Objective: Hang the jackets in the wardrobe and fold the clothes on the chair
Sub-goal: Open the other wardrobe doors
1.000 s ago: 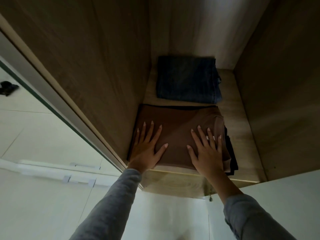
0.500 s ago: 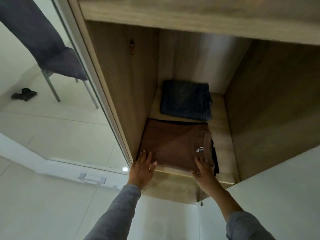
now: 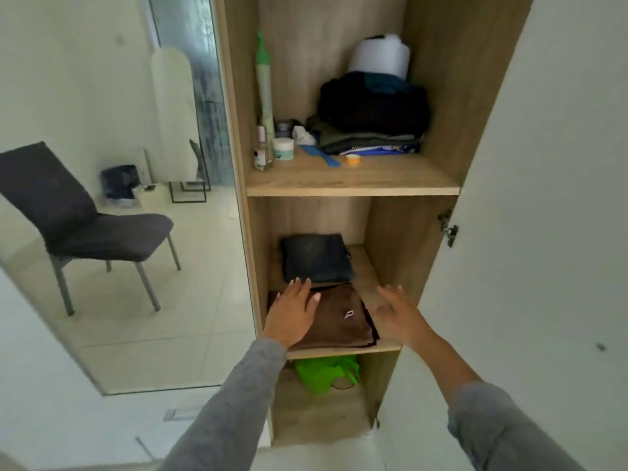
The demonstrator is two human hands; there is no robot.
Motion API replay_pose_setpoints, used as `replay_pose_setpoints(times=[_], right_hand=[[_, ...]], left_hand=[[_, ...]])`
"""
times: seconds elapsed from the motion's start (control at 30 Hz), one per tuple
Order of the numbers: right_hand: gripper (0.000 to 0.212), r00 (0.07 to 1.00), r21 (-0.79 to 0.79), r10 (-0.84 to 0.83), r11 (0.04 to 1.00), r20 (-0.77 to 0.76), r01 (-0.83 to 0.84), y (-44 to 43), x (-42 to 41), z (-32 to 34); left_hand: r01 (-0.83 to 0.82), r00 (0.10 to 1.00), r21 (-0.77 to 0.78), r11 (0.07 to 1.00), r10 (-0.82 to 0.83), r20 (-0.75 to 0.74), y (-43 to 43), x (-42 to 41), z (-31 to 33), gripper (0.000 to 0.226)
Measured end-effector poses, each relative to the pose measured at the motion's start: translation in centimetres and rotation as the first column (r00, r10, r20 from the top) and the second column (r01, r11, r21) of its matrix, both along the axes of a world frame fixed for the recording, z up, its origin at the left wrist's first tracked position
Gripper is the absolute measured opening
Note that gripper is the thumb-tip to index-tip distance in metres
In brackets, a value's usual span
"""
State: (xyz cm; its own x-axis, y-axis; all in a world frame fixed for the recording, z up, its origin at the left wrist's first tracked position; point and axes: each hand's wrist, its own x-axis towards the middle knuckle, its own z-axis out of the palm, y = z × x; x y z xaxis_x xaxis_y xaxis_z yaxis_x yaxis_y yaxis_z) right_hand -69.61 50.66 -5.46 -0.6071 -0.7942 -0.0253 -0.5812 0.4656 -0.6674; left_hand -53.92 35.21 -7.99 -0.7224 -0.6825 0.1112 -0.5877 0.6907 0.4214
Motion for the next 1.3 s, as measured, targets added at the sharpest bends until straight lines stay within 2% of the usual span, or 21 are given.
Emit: replay_pose_setpoints(times=[0.13, 0.27, 0.4, 0.57, 0.77, 0.87, 0.97, 1.03, 1.17, 1.3], right_hand=[[0.051, 0.995, -0.089, -0.097, 0.992, -0.030, 0.094, 7.3, 4.9, 3.3], [0.052, 0.973, -0.144, -0.187, 0.975, -0.134, 0.168, 13.5, 7.9, 6.8], [0.050, 0.907, -0.300, -0.354, 0.912, -0.231, 0.280, 20.1, 9.5, 11.2], [0.048, 0.819, -0.503, -0.506, 0.800, -0.271, 0.327, 27.2, 10.4, 16.2], [0.046, 0.757, -0.645, -0.588, 0.702, -0.286, 0.301, 33.6, 9.7, 19.3], [0.042, 0.747, -0.707, -0.623, 0.636, -0.232, 0.310, 36.8, 7.8, 20.6], [0.044, 0.736, -0.703, -0.640, 0.627, -0.219, 0.336, 38.4, 4.9, 21.4], [0.046, 0.762, -0.693, -0.619, 0.635, -0.191, 0.343, 38.7, 2.8, 22.0], [0.049, 0.838, -0.687, -0.523, 0.667, -0.157, 0.288, 38.4, -0.9, 22.7], [0.060, 0.932, -0.697, -0.348, 0.694, -0.103, 0.182, 37.7, -3.5, 21.7]], left_hand=[[0.124, 0.990, -0.044, 0.991, -0.127, -0.068, 5.5, 3.8, 3.5, 0.056], [0.209, 0.971, -0.060, 0.976, -0.215, -0.105, 9.7, 5.1, 7.1, 0.056], [0.338, 0.922, -0.094, 0.936, -0.350, -0.165, 15.6, 3.6, 12.0, 0.054], [0.548, 0.763, -0.174, 0.818, -0.574, -0.298, 24.3, 0.6, 18.3, 0.054], [0.625, 0.570, -0.355, 0.696, -0.717, -0.402, 32.8, -3.6, 24.1, 0.052], [0.617, 0.489, -0.447, 0.648, -0.760, -0.427, 36.6, -5.9, 27.0, 0.050], [0.574, 0.432, -0.568, 0.589, -0.808, -0.401, 39.0, -8.1, 29.7, 0.049], [0.511, 0.417, -0.660, 0.551, -0.830, -0.370, 40.3, -9.8, 31.5, 0.049], [0.368, 0.463, -0.807, 0.461, -0.844, -0.271, 42.4, -13.9, 34.4, 0.055], [0.183, 0.611, -0.915, 0.359, -0.771, -0.180, 43.0, -17.2, 34.9, 0.050]])
